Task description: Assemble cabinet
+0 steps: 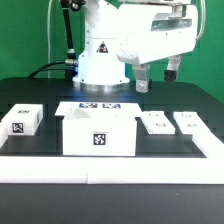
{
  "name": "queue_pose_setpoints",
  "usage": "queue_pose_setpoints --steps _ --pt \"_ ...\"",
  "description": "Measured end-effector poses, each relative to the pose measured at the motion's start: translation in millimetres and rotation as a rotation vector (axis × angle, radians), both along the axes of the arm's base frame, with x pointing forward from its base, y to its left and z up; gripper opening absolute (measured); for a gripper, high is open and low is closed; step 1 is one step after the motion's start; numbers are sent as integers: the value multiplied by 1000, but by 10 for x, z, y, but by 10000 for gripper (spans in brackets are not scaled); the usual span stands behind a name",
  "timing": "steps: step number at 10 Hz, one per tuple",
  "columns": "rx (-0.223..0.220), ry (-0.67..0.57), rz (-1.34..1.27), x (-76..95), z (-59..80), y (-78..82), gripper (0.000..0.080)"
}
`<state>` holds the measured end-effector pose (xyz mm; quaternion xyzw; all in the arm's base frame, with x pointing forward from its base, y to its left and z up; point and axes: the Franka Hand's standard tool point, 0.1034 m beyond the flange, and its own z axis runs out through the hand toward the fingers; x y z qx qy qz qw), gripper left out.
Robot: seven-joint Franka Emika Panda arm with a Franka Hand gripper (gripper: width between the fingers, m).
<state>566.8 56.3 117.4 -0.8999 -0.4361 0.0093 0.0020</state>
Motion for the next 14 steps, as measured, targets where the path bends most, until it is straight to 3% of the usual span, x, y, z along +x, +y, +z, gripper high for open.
queue_pose_setpoints --steps 7,11,14 --pt "0 -1 2 1 0 -6 798" --pt "0 -21 331 -55 -90 -329 798" --pt "-2 -11 342 -62 -101 -353 798"
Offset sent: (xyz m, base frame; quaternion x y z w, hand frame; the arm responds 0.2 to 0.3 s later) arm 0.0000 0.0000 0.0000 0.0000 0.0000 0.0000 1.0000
